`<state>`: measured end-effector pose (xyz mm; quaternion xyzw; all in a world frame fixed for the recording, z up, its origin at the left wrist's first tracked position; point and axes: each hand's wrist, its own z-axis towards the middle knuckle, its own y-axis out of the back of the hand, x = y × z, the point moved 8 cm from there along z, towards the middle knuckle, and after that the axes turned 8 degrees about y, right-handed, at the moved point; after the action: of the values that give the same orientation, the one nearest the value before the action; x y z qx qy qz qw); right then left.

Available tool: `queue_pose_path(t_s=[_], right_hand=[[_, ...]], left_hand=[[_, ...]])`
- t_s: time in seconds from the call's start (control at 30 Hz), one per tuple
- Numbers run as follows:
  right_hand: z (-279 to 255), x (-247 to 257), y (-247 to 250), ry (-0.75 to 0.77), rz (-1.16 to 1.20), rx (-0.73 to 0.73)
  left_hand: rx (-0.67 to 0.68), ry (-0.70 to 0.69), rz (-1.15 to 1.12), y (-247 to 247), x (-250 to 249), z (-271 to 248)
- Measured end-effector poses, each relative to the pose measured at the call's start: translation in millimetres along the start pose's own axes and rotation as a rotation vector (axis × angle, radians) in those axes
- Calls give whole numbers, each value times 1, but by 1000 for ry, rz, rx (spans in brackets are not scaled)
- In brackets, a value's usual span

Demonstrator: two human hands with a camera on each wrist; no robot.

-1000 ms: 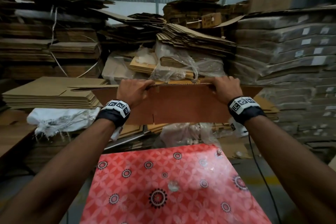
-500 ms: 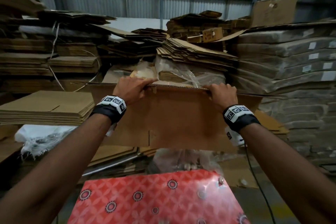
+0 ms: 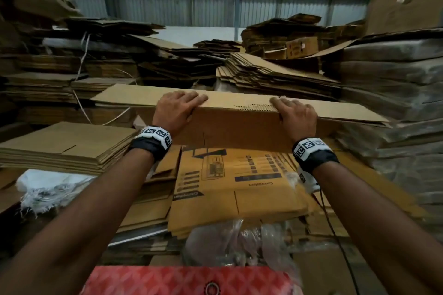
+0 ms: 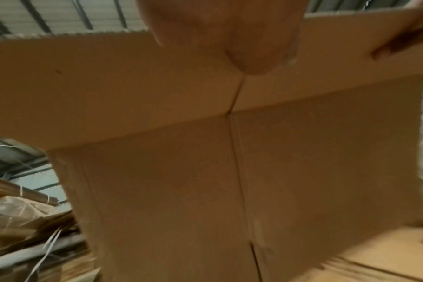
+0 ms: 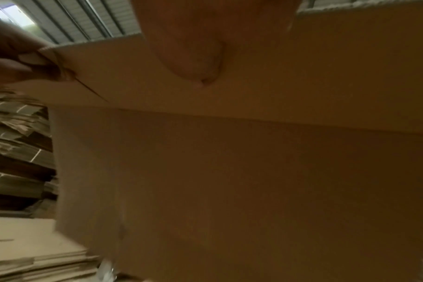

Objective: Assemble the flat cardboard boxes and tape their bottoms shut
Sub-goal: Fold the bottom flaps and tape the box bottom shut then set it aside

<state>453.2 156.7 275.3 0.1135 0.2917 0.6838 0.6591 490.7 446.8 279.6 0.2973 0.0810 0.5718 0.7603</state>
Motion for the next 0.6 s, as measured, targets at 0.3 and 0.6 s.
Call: queue_pose_path(t_s=[0.3,0.6], right_hand=[[-161,7,-206,-107,38,625],[-281,25,-285,-164,50,886]], left_hand=[[572,-29,92,-219,-63,-152],[932,-45,68,-305,-116,-269]])
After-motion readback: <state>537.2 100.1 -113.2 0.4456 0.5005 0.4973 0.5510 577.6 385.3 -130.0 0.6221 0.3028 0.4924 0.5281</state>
